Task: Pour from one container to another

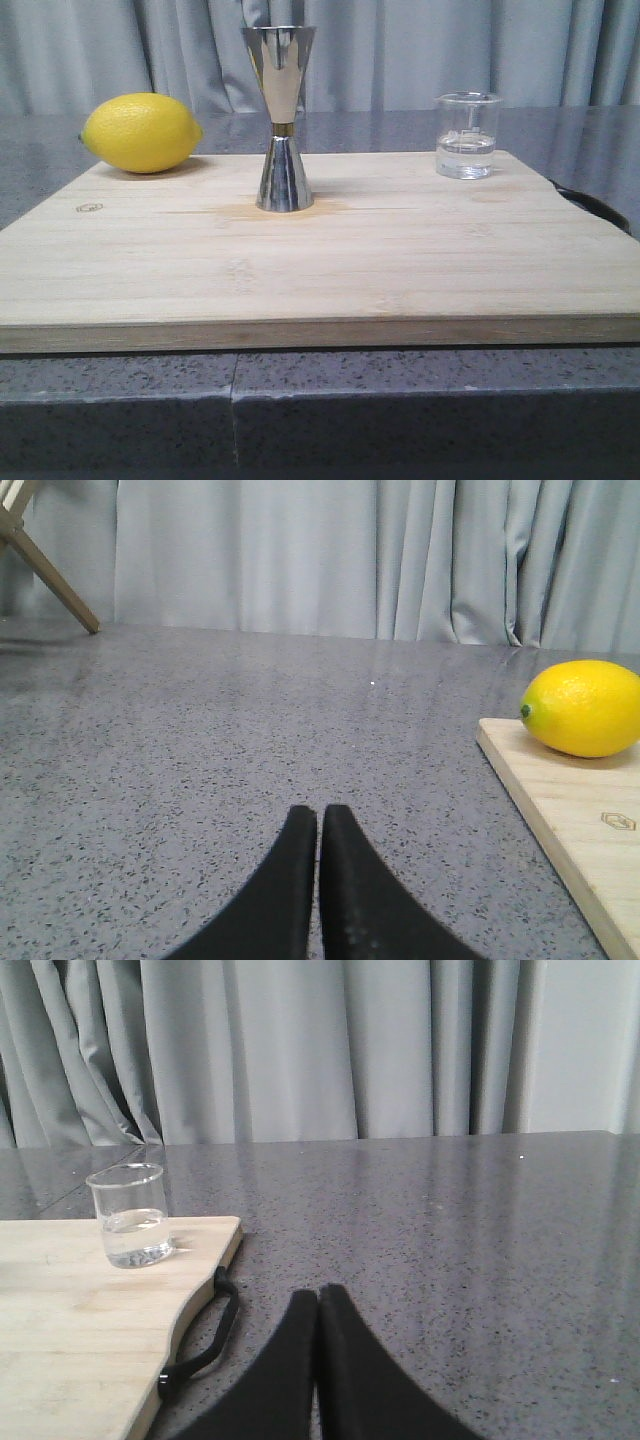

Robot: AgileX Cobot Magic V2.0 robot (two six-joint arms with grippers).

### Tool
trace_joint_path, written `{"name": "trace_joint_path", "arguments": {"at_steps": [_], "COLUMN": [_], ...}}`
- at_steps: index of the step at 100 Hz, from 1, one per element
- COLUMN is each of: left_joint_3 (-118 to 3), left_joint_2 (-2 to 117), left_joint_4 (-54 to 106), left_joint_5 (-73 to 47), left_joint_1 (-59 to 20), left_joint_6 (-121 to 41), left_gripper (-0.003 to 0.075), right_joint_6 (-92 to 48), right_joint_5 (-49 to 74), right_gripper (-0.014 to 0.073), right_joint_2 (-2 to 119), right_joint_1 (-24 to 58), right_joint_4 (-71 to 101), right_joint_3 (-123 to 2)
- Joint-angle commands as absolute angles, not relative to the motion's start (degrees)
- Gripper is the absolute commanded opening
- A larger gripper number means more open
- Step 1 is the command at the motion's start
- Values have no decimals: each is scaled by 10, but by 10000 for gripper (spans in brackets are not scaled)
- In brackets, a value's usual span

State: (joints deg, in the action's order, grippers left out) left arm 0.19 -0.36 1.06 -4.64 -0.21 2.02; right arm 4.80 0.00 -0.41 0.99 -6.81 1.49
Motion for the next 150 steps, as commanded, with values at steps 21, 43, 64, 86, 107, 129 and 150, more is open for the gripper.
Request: {"name": "trace_joint_path", "arguments": {"at_steps": [21,43,64,86,107,129,150], "left_joint_3": [4,4,4,4,-14,-109,-211], "left_joint_2": [-18,-18,-18,-18,-18,-5,71], "left_joint_4": [10,10,10,10,12,14,6], "left_joint_5": [0,0,0,18,59,-8,-90], "left_joint_1": [-2,-2,-2,-2,-2,-2,-2], "left_joint_6": [22,22,22,22,22,22,22], "left_gripper": [-19,-19,-19,-19,-19,-19,-19], "right_joint_6": [47,47,47,47,47,47,47], "right_joint_5": [-45,-45,-45,-55,-73,41,128], "right_gripper": [-71,-71,-71,-71,-71,-71,-71], "right_joint_2": [-18,-18,-18,-18,-18,2,89], "right_joint_1": [6,6,6,6,6,6,6], "right_joint_4": [-72,-72,-72,-72,-60,-56,-56], "right_joint_3": [24,24,24,24,-4,-110,-226]}}
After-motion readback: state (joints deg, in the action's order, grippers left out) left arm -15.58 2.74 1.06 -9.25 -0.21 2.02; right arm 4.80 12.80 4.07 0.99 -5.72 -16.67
